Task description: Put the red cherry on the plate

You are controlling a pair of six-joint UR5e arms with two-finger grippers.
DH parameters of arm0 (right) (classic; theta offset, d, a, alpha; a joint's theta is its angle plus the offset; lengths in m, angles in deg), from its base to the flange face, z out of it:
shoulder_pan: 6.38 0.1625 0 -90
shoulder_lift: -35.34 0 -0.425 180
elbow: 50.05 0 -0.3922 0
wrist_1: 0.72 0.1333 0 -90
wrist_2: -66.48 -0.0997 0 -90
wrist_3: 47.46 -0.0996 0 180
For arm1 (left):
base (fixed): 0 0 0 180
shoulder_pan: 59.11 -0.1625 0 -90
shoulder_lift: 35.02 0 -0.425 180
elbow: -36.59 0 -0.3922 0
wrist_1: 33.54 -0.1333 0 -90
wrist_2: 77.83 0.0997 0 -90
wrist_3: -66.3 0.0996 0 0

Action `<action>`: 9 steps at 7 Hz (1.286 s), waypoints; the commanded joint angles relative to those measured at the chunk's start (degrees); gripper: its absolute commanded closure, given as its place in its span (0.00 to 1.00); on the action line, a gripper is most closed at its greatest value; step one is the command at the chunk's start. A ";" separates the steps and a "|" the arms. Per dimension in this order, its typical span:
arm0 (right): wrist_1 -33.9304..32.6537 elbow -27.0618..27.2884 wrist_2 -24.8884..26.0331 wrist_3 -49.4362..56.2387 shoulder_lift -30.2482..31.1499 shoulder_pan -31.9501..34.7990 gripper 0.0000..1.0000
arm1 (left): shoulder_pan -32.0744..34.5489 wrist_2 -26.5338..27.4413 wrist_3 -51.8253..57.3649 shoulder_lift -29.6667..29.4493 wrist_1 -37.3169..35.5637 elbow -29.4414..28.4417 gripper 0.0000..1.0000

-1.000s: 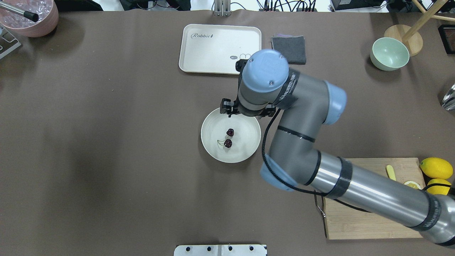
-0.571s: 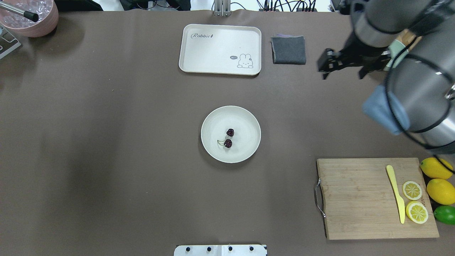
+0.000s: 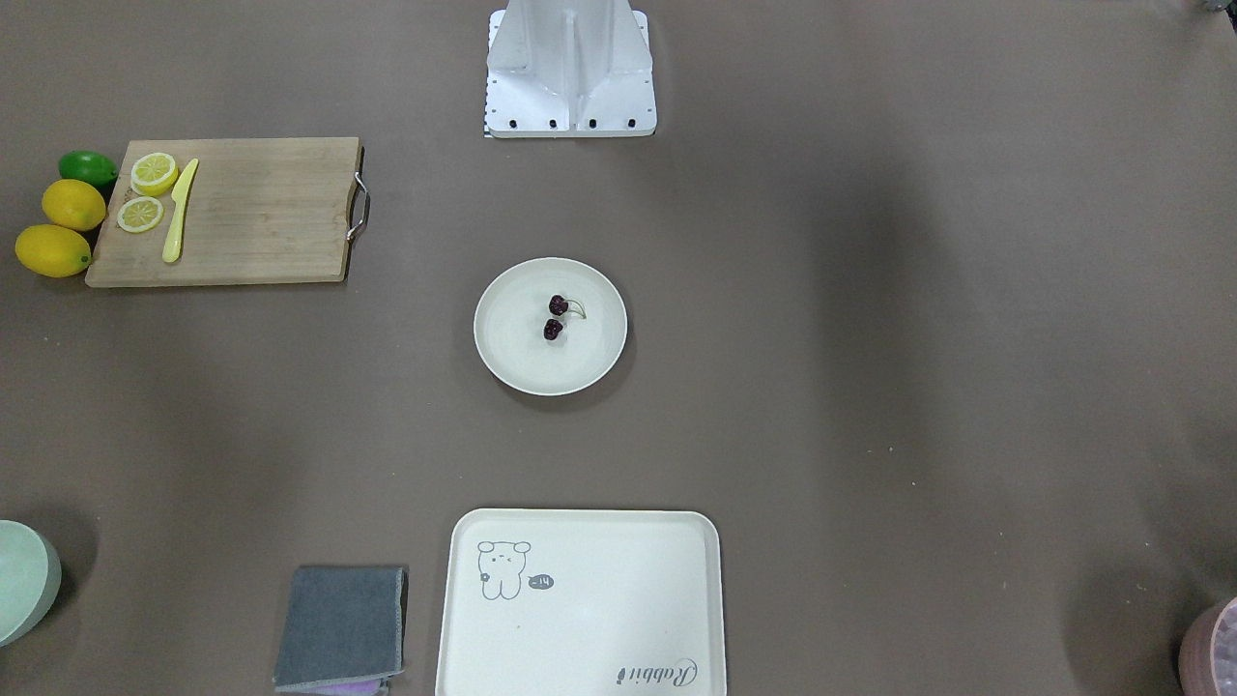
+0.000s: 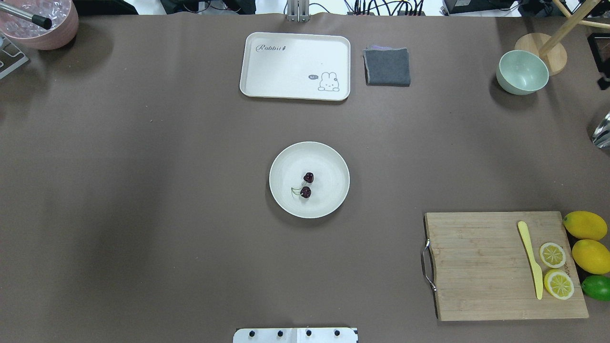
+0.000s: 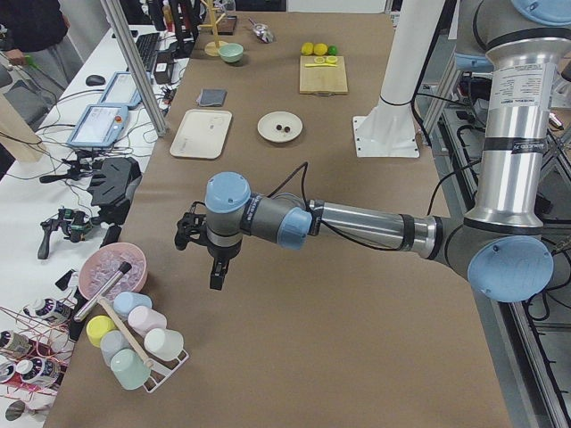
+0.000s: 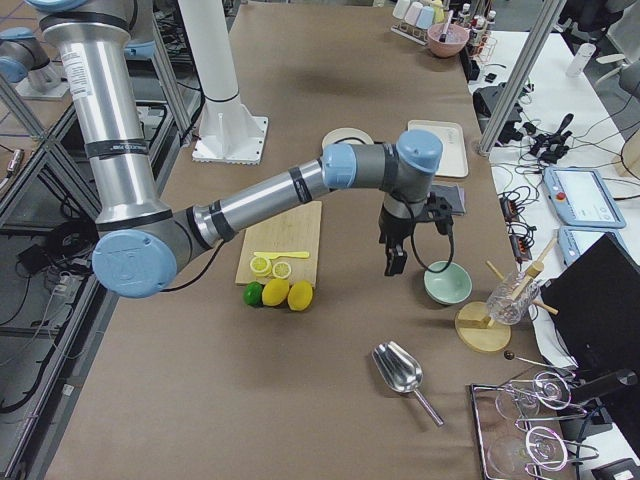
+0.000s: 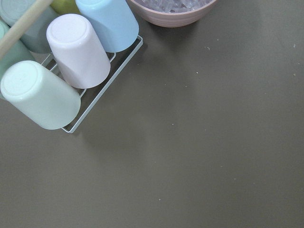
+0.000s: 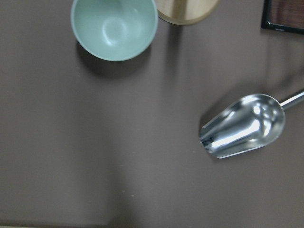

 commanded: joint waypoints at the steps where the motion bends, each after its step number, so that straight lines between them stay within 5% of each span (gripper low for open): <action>1: 9.64 -12.48 -4.69 11.44 5.15 7.91 0.00 | 0.16 0.27 0.55 0.42 -0.63 -0.36 0.02; 2: 15.36 -14.80 -4.63 10.52 5.79 8.71 0.00 | 0.15 0.27 0.55 0.51 -0.72 -0.63 0.02; 9: 16.12 -12.80 -4.72 0.31 5.62 8.36 0.00 | 1.03 0.27 0.47 3.58 -0.45 -0.28 0.02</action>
